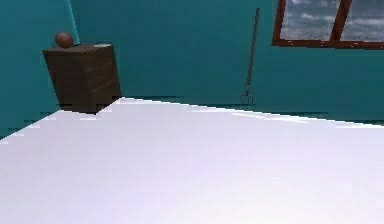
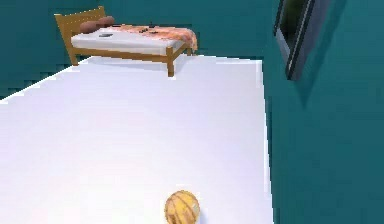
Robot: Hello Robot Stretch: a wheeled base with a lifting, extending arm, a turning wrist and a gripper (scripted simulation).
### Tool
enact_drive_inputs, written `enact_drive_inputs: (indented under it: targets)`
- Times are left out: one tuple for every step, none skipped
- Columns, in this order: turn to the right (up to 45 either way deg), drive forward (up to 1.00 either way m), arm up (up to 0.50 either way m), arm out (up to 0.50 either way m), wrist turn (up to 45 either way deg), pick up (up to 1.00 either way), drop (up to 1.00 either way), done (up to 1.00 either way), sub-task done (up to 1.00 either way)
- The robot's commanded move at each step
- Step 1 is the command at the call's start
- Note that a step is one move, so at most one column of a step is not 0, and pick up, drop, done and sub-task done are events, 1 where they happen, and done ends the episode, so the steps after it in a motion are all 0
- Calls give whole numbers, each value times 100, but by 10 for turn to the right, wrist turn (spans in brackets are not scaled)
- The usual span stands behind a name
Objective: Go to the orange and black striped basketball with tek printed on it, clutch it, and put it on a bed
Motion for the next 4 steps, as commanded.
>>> enact_drive_inputs:
  targets:
    - [0,0,10,0,0,0,0,0,0]
    - [0,0,50,0,0,0,0,0,0]
    - [0,0,42,0,0,0,0,0,0]
    - [0,0,0,0,-450,0,0,0,0]
